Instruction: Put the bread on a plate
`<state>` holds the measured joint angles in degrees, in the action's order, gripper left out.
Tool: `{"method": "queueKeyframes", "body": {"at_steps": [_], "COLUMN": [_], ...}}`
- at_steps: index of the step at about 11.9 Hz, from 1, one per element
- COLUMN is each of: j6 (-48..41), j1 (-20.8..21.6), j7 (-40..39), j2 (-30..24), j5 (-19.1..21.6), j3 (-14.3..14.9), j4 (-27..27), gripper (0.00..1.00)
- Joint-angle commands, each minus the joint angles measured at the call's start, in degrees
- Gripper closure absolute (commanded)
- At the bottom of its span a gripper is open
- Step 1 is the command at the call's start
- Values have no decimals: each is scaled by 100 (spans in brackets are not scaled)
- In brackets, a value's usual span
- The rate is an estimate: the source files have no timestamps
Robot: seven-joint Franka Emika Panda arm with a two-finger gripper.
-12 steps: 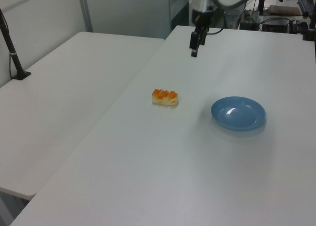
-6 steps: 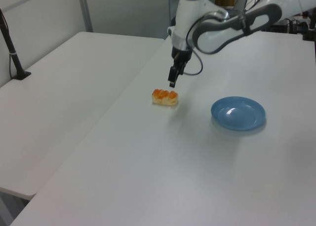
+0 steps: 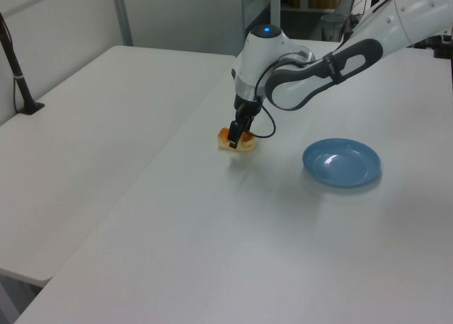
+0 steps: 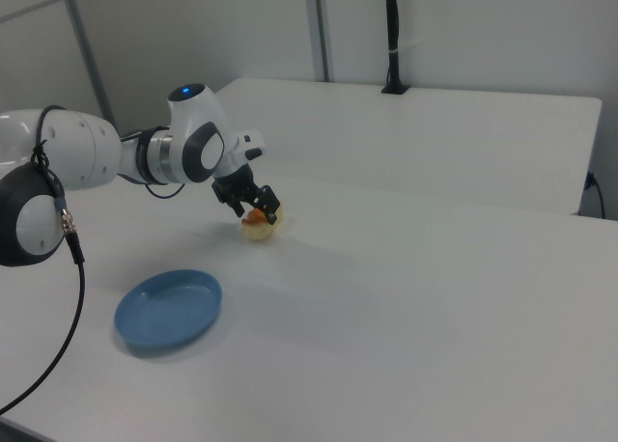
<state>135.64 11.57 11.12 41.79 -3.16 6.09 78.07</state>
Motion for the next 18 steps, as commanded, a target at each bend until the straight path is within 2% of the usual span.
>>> {"method": "queueKeyframes", "body": {"at_steps": [1,3,5,6,7,10,14,16,17,18], "j6": [444,472,455,411,402,402,445,699,1101,1296], "j1": [56,82,74,56,39,30,82,213,327,346], "j7": [180,295,286,251,146,-399,-812,-813,-769,-751], "j2": [180,216,155,-98,-509,-2099,-3788,-4273,-4510,-4652], "j5": [-70,-70,-79,-96,-97,-114,-140,-149,-149,-149], "j3": [41,41,42,41,33,33,33,33,33,33], "j4": [-135,-143,-108,14,406,2338,4536,5416,5881,6130], "gripper": [22,40,44,44,43,43,43,43,44,44]}}
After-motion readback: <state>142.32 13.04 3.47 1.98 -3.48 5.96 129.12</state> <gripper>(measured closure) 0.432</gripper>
